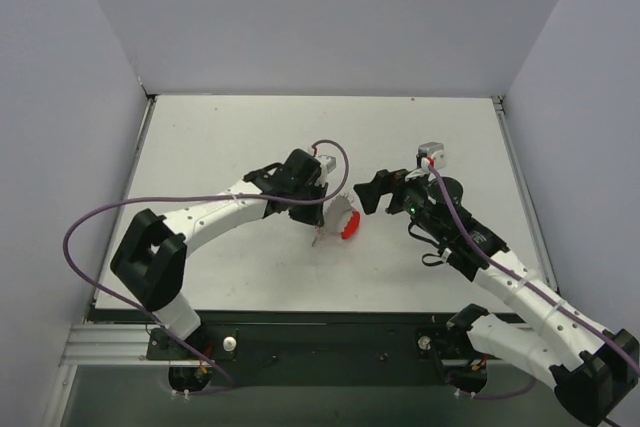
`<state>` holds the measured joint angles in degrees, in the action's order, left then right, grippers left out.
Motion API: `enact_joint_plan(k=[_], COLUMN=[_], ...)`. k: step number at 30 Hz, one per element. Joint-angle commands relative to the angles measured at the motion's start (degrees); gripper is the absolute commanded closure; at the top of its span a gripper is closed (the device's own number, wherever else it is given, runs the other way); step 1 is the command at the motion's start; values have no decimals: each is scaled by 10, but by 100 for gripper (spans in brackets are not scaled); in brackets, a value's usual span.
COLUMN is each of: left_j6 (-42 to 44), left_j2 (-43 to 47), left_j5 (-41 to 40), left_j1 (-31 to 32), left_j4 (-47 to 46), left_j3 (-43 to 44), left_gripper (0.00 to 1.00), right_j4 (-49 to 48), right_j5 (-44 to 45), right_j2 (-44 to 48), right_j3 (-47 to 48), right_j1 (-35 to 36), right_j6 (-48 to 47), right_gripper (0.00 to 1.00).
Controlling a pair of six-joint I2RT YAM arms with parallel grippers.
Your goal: Put the keys on the keyring
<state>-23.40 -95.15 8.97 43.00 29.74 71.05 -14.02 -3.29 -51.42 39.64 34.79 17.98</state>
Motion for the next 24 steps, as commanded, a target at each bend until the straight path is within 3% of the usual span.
enact_joint_plan(k=[1, 4, 8, 12, 24], left_j6=[-2, 2, 25, 24, 17], left_j2=[133, 190, 193, 115, -80], left_j5=[-45, -62, -85, -100, -65], left_j1=[20, 27, 26, 23, 13], left_j4=[-70, -108, -123, -92, -140], left_j3=[-29, -52, -51, -32, 17], left_gripper=[100, 100, 100, 100, 99], right_j4=[-7, -4, -3, 4, 31], right_j5=[-8, -9, -15, -19, -22], right_j2=[5, 0, -10, -24, -69], right_j3=[-1, -2, -3, 1, 4], right_j1=[-8, -10, -13, -16, -38], right_j6=[3, 4, 9, 14, 31], right_gripper=[0, 0, 0, 0, 0])
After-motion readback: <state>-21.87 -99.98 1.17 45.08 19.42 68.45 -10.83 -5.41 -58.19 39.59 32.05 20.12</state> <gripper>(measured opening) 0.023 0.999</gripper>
